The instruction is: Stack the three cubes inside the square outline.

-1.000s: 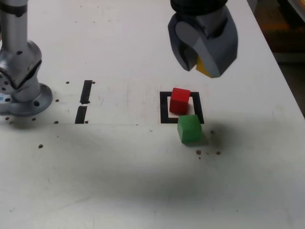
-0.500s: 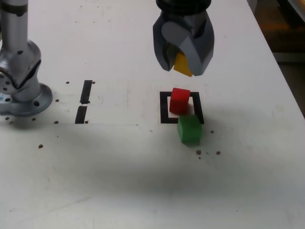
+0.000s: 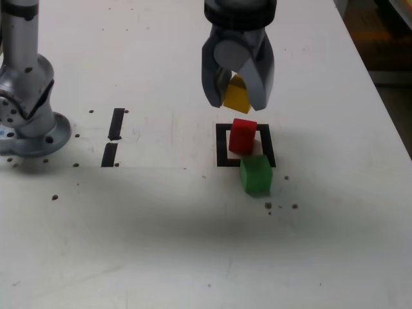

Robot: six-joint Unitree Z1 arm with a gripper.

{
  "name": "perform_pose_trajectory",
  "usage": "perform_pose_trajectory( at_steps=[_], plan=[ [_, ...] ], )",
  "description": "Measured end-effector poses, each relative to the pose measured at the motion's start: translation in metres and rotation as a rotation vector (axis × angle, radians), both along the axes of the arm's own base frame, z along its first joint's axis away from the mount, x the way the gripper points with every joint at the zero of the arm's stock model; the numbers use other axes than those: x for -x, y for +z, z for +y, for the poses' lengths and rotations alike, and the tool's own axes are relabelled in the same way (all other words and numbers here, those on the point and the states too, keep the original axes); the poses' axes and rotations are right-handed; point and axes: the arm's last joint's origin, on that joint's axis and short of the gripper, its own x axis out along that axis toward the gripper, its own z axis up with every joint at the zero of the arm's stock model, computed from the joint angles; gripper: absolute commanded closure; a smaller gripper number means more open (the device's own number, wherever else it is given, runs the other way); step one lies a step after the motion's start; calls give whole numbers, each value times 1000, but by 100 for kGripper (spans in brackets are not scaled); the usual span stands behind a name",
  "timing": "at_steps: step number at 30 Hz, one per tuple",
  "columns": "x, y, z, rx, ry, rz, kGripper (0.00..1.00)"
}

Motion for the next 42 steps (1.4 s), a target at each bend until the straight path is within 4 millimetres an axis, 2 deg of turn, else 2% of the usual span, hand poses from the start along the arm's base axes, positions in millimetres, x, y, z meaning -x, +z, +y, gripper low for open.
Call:
perform_pose_trajectory(
  at_steps=[7, 13, 21, 33, 42],
  plan=[
    [-5, -10, 4, 23, 29, -43, 97],
    [-9, -27, 8, 37, 49, -88, 97],
    [-6, -46, 10, 25, 59, -100, 97],
    [0, -41, 16, -9, 83, -116, 92],
    [1, -42, 16, -6, 83, -103, 76]
  ],
)
